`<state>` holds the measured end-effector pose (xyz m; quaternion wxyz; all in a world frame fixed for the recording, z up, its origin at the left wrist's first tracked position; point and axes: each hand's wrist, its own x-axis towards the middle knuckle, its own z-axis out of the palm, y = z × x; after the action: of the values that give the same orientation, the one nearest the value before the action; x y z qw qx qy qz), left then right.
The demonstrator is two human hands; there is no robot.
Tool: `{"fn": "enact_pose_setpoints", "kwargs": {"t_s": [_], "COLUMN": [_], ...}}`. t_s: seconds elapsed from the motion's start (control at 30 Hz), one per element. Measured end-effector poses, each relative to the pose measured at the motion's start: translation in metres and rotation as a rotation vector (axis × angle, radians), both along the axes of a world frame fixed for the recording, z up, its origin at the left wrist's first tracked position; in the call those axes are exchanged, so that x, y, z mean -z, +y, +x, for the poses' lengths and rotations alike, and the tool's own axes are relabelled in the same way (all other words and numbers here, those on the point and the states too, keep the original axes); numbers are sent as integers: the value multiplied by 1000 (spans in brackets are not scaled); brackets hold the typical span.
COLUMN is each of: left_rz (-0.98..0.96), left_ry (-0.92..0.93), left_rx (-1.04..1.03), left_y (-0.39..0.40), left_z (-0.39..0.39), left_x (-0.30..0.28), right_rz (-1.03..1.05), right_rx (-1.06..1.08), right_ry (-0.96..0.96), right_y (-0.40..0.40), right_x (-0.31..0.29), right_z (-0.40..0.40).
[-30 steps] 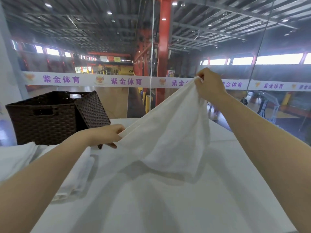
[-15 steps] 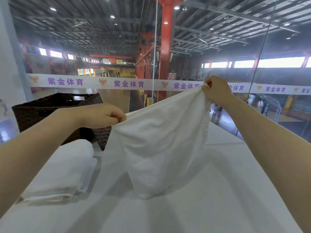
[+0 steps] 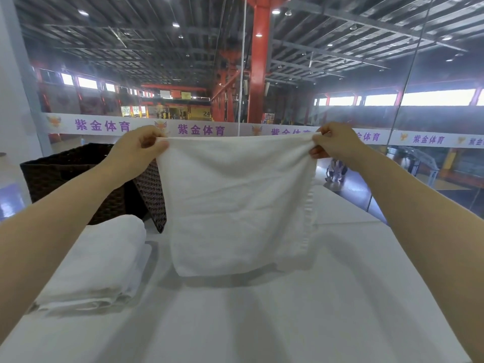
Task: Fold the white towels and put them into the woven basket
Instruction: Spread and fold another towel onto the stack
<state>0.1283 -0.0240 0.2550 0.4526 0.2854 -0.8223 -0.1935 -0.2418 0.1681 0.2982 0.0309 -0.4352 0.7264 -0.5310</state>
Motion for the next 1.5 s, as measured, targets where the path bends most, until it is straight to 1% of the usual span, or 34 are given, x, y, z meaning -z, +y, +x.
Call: {"fn": "enact_pose_setpoints", "kwargs": {"t_s": [0.07,0.1,0.2,0.23,0.3,0.37,0.43,0.5,0.57,0.6,0.67,0.77,0.83,0.9,0.97,1.03,1.1,1.17,1.2,1.27,1.4,1.43,1.5], "left_rz": [74,109,171,199,272,324,293,206,168,175,213,386,489,590,711,824,904,939,945,920,735,691,556], "left_ry": [31,17,-116,-130,-54,127,292,309,284,247,81,-235,-406,-562,-687,-789,-841,-814,-766,-627,-403,-380,-415], "left_rx": [-26,-50,-136,-159,-158,-123,-102,-142,-147,-121,-42,145,258,349,431,494,533,531,516,425,114,51,-40], "left_y": [-8,-12,-29,-33,-41,-44,-47,-45,-35,-29,-15,6,20,36,49,57,59,57,56,50,27,19,5], "left_z": [-3,-4,-9,-12,-18,-24,-28,-29,-23,-18,-2,25,41,52,60,67,70,69,66,56,22,11,-11], "left_x": [3,5,12,13,15,13,9,8,14,19,37,78,114,148,170,179,180,177,176,174,175,178,187], "right_rz": [28,44,64,75,57,-13,-108,-144,-97,-46,136,480,693,903,1109,1278,1373,1368,1325,1174,822,767,706], "right_rx": [0,3,0,-3,15,74,95,59,-25,-89,-238,-452,-538,-601,-667,-722,-751,-741,-727,-678,-497,-455,-367], "right_ry": [-23,-33,-57,-52,9,112,138,115,81,55,-21,-194,-290,-315,-295,-292,-312,-327,-316,-290,-226,-199,-137], "right_y": [-2,-2,-11,-15,-23,-27,-27,-23,-12,-2,23,59,74,85,95,102,105,105,104,99,80,74,58], "right_x": [4,6,18,21,27,27,24,20,21,25,41,85,123,160,184,194,197,198,199,199,199,201,209], "right_z": [-2,-2,-7,-6,-4,-1,1,1,-1,0,-1,-11,-12,-6,2,8,10,9,7,2,-14,-17,-20]}}
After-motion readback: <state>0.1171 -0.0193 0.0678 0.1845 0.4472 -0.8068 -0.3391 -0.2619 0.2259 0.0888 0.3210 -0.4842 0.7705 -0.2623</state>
